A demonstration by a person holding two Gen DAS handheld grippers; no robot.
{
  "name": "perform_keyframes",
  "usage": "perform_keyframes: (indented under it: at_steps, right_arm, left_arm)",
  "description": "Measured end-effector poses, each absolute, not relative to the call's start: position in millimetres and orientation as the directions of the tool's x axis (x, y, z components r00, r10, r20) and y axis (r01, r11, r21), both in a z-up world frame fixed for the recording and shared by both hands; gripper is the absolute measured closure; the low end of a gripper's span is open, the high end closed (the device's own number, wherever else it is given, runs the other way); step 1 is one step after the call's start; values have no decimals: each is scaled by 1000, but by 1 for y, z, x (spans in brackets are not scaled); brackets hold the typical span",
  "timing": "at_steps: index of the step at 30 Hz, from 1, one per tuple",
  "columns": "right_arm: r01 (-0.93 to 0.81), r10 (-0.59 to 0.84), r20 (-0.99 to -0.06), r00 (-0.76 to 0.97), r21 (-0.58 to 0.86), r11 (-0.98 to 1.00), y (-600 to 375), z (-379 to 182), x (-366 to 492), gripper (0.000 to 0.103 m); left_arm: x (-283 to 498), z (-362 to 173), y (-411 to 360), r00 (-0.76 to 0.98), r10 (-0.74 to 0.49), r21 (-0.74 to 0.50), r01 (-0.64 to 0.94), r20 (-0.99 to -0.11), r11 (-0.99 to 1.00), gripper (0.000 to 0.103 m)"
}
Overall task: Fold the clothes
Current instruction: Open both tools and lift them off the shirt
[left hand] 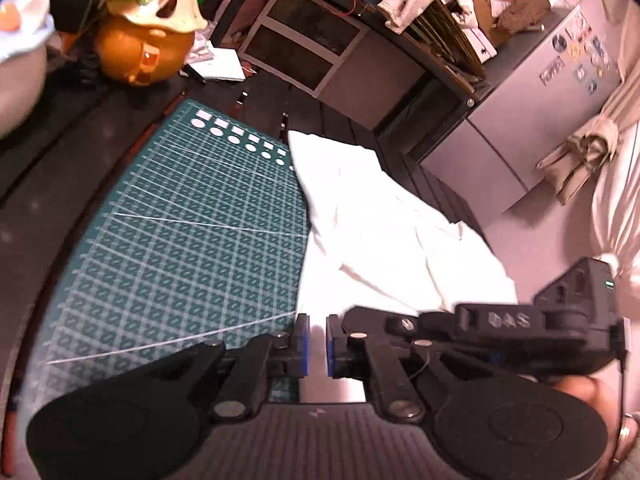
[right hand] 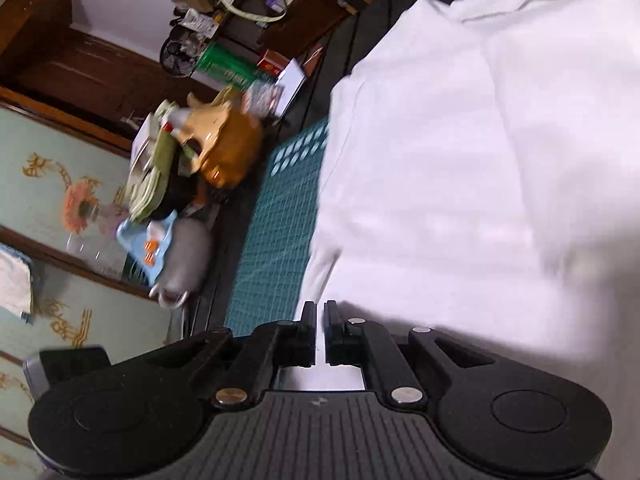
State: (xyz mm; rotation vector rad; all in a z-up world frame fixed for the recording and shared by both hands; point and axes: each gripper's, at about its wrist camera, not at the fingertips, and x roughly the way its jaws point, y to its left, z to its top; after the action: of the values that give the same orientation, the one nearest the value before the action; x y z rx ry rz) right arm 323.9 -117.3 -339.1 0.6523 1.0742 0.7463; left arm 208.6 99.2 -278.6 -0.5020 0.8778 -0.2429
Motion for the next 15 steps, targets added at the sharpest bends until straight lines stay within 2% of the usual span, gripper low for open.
perform_keyframes:
  at_steps: [4,5,7,8,10,15]
  right_arm:
    - [-236,782,-505,365,762,603,-144,-318,280,85]
    - [-240,771,-501,393,754,612,-153,-312,269,78]
    - [-243,734,-507,451,722,648,-172,-303,250,73]
    - [-243,699,-511,500,692,680,-187,-295,235,73]
    - [-240,631,-516,579,631,738,-205,-286,217,72]
    - [-168,397,-555,731,417,893,-238,-278,191,73]
  left_arm:
    - [197,-271,105,627,-404,-524,-7,-666,852,94]
    - [194,-267,105,630,-411,-529,-1,-659,848,93]
    - [189,-261,105,636,-423,-540,12,-646,841,87]
    - [188,-255,101,641,-433,-542,32,-633,840,79]
    - [187,-246,91,645,-461,-549,76,-609,832,75]
    - [201,-235,56,634,-499,-520,173,-591,836,75]
